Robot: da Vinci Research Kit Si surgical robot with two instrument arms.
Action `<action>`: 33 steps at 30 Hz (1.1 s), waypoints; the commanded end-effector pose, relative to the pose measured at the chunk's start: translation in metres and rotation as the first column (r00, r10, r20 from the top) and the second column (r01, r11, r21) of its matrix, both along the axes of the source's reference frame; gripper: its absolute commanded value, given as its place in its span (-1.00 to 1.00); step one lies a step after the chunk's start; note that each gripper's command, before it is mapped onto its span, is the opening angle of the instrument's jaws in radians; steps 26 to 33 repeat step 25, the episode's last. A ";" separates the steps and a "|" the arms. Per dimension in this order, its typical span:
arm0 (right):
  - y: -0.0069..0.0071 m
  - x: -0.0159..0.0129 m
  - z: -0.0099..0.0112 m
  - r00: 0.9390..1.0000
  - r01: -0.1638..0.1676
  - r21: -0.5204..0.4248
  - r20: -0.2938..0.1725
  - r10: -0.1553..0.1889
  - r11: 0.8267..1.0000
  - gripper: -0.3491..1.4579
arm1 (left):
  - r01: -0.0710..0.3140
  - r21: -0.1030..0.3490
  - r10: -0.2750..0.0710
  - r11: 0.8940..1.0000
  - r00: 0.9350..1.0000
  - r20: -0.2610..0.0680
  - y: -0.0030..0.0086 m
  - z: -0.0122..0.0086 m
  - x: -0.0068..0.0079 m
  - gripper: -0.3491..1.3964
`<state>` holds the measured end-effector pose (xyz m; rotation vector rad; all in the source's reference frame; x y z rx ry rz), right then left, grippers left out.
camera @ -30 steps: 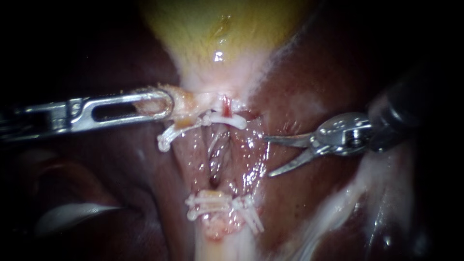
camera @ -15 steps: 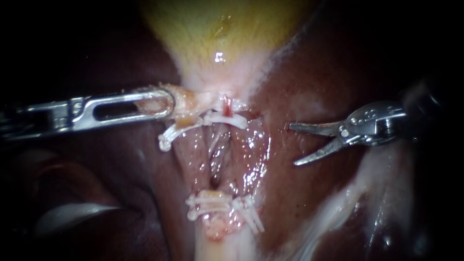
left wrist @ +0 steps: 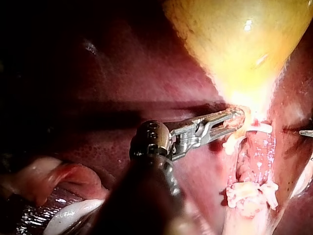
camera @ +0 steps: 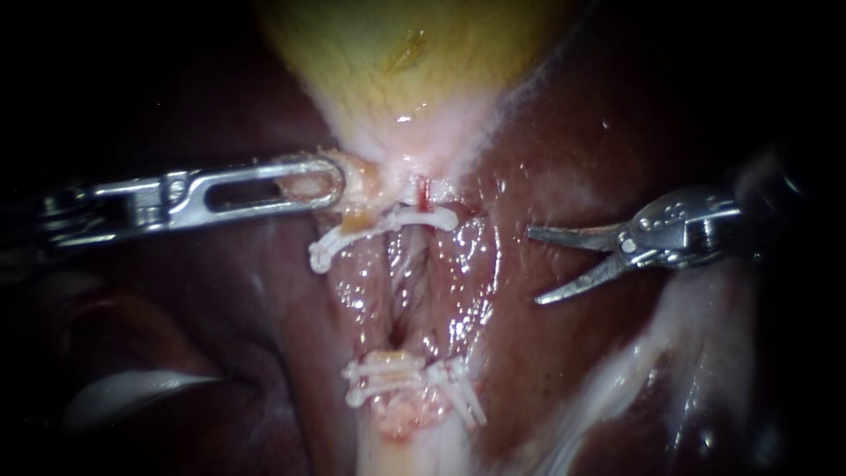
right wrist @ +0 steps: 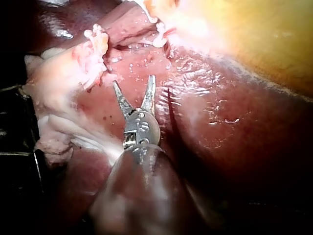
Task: Go back from the cut right tube
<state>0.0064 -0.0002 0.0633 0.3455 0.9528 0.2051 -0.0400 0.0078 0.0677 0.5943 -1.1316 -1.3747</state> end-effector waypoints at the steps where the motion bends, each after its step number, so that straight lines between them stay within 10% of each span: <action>1: 0.0000 0.0000 -0.0001 1.000 -0.002 -0.001 0.002 0.002 1.000 0.97 | -0.003 0.001 0.003 1.000 1.000 -0.005 0.0001 0.0003 -0.0004 -1.00; 13: -0.0001 0.0002 -0.0004 1.000 0.000 0.001 0.000 0.000 1.000 0.97 | -0.030 0.012 0.030 0.999 0.999 -0.022 0.0002 0.0041 -0.0028 -1.00; 33: -0.0001 0.0002 -0.0004 1.000 -0.001 0.001 0.001 0.001 1.000 0.99 | -0.035 0.014 0.035 0.999 0.999 -0.021 0.0001 0.0041 -0.0030 -1.00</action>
